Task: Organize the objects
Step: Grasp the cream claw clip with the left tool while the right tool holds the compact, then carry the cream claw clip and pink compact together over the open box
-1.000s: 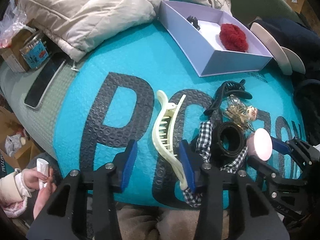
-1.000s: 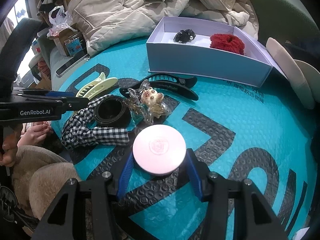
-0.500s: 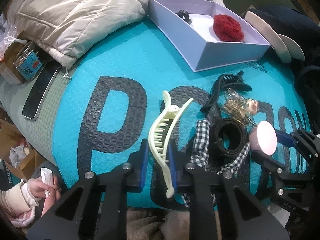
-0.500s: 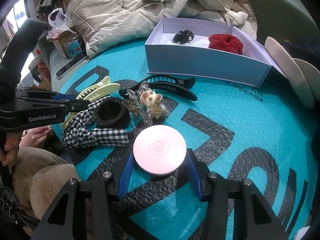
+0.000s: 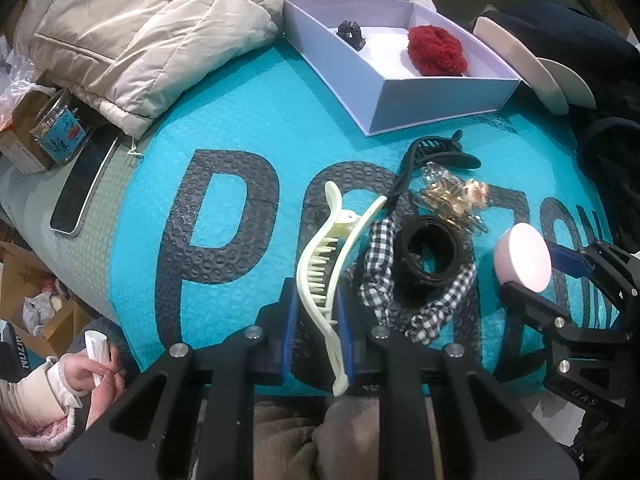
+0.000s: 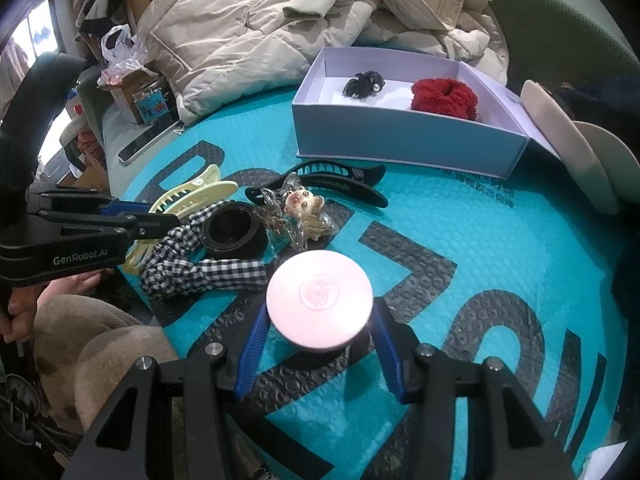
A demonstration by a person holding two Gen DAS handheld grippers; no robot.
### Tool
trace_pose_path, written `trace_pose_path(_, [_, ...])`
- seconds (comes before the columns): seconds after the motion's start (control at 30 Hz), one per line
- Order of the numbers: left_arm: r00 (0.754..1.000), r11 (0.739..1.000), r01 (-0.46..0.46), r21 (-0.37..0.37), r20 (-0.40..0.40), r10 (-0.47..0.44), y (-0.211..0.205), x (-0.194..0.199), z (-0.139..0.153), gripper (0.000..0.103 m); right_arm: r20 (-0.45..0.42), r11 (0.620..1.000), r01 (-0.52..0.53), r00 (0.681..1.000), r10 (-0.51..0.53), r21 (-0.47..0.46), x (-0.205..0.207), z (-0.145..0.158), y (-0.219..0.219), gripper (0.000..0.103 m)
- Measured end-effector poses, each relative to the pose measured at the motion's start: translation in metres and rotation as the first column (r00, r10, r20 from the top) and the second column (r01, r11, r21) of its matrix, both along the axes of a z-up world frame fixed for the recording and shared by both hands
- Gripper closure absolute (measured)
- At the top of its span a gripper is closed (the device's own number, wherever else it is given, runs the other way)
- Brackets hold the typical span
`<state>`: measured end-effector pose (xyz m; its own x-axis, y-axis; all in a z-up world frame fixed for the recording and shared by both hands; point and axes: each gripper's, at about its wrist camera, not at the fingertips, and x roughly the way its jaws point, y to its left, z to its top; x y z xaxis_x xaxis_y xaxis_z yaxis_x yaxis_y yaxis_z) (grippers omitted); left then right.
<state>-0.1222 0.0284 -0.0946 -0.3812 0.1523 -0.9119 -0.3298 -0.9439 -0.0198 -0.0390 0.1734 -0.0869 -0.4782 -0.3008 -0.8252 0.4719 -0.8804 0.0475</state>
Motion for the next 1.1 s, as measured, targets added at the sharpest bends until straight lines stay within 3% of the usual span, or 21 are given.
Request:
trace_pose_path(0.53, [0.998, 0.999, 0.038, 0.006, -0.054, -0.038, 0.012, 0.029, 0.048, 0.085, -0.054, 1.0, -0.006, 0.999, 0.007, 0.007, 0.02, 0.03, 0.009, 0.052])
trace_pose_path(1.1, [0.991, 0.995, 0.103, 0.017, -0.083, -0.101, 0.05, 0.036, 0.068, 0.085, -0.088, 1.0, 0.01, 0.996, -0.007, 0.023, 0.018, 0.048, 0.027, 0.052])
